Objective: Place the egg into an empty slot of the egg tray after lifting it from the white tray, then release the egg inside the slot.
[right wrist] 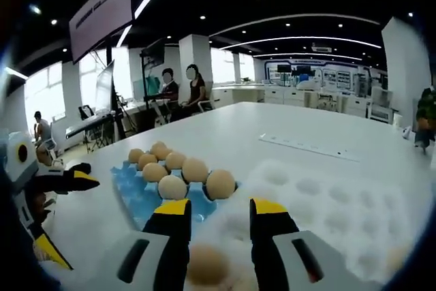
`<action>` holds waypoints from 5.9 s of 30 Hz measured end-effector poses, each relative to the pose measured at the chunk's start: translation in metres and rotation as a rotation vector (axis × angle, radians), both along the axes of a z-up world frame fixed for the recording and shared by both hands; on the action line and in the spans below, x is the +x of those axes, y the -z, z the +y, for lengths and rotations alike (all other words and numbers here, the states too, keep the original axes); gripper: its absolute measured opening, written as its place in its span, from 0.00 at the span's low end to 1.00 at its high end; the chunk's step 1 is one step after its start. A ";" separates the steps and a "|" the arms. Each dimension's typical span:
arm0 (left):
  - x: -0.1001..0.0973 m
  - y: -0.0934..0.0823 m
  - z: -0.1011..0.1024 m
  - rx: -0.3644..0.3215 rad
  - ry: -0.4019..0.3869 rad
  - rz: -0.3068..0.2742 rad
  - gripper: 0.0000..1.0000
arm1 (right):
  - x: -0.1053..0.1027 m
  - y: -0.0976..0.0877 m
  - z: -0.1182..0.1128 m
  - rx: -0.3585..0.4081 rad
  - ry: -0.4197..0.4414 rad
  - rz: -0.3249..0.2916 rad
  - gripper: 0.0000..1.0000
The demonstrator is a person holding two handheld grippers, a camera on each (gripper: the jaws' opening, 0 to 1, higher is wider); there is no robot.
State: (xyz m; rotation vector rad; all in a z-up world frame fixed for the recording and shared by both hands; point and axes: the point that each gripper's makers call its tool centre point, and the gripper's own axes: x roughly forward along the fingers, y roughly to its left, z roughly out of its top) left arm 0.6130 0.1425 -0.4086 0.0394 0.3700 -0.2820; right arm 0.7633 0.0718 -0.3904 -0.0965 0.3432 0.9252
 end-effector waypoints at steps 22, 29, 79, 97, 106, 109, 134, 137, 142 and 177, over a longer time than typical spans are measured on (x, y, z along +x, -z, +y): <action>0.006 0.002 -0.011 0.003 0.017 0.005 1.00 | 0.013 0.006 -0.053 -0.036 0.070 -0.002 0.35; 0.008 0.002 -0.012 0.002 0.022 0.003 1.00 | 0.016 0.006 -0.067 -0.025 0.105 0.003 0.35; 0.023 0.006 0.006 0.001 0.020 0.011 1.00 | 0.028 0.004 -0.148 -0.056 0.224 -0.019 0.35; 0.016 0.003 -0.010 -0.009 0.022 0.008 1.00 | 0.034 0.000 -0.188 -0.076 0.293 -0.040 0.35; 0.015 0.000 -0.014 -0.033 0.026 0.000 1.00 | 0.044 0.003 -0.207 -0.087 0.345 -0.032 0.35; 0.014 0.004 -0.013 -0.022 0.018 0.009 1.00 | 0.046 0.007 -0.211 -0.097 0.362 -0.027 0.35; 0.014 -0.003 -0.010 -0.037 0.021 -0.008 1.00 | 0.066 0.028 -0.224 -0.042 0.470 0.064 0.31; 0.013 -0.002 -0.008 -0.023 0.021 -0.002 1.00 | 0.071 0.027 -0.227 -0.043 0.496 0.069 0.27; 0.011 -0.002 -0.004 -0.025 0.008 0.000 1.00 | 0.071 0.028 -0.226 -0.065 0.517 0.092 0.27; 0.010 -0.002 -0.005 -0.030 0.016 -0.002 1.00 | 0.068 0.016 -0.228 -0.124 0.573 0.046 0.27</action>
